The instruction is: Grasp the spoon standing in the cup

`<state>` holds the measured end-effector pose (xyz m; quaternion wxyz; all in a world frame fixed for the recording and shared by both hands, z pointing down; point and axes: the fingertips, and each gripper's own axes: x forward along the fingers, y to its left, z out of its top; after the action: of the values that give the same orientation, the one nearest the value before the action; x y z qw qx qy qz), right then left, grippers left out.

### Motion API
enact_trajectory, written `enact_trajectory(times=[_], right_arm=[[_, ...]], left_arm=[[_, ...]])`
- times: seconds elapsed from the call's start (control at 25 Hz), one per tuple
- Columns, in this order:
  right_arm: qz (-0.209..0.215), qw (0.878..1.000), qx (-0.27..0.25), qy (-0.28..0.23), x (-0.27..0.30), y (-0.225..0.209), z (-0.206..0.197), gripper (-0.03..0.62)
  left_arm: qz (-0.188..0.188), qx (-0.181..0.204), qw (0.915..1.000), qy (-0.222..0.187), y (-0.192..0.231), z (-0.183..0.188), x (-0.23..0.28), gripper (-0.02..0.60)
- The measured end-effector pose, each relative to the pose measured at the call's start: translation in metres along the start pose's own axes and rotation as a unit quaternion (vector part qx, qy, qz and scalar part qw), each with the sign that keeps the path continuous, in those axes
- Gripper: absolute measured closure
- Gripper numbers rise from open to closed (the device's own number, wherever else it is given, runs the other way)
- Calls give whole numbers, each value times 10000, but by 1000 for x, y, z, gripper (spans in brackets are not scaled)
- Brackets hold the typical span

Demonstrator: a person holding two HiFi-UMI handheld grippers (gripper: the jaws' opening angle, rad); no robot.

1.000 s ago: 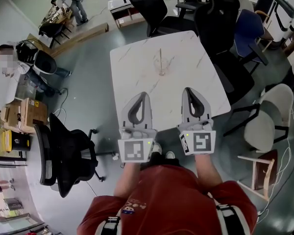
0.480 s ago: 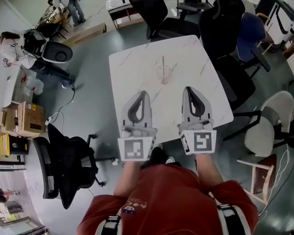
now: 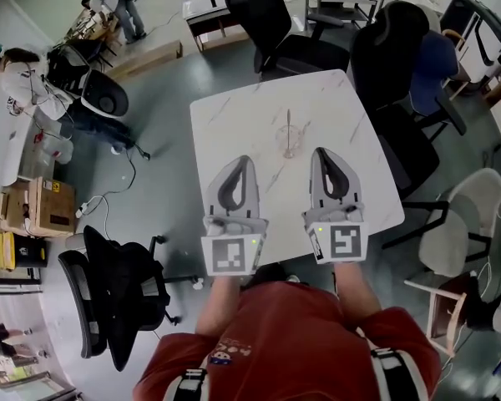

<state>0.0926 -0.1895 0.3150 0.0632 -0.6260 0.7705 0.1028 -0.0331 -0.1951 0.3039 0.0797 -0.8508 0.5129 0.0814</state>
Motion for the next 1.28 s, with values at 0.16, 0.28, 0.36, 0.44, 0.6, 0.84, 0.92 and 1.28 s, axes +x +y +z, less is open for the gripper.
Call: enact_trajectory(times=[0.16, 0.28, 0.36, 0.44, 0.6, 0.84, 0.92, 1.28], right_arm=[[48, 10000, -20, 78, 18, 9, -4, 579], [116, 9998, -65, 130, 33, 17, -7, 579], [165, 9996, -131, 172, 43, 24, -9, 579], [200, 9995, -157, 185, 53, 30, -11, 579], [241, 9991, -215, 259, 68, 40, -18, 579], [290, 9985, -310, 348, 92, 56, -24, 579], [309, 9982, -341, 372, 97, 62, -25, 579], [385, 9977, -334, 444, 112, 70, -32, 579]], left_arm=[[79, -61, 9999, -25, 19, -3, 7, 572], [156, -123, 9998, -22, 35, -6, 11, 572], [196, -153, 9997, -35, 45, -7, 15, 572], [221, -149, 9996, -23, 55, -9, 17, 572], [278, -208, 9994, 35, 72, -17, 22, 572], [292, -251, 9993, 4, 98, -22, 30, 572], [283, -274, 9992, 3, 104, -24, 32, 572], [320, -304, 9990, 52, 115, -31, 38, 572]])
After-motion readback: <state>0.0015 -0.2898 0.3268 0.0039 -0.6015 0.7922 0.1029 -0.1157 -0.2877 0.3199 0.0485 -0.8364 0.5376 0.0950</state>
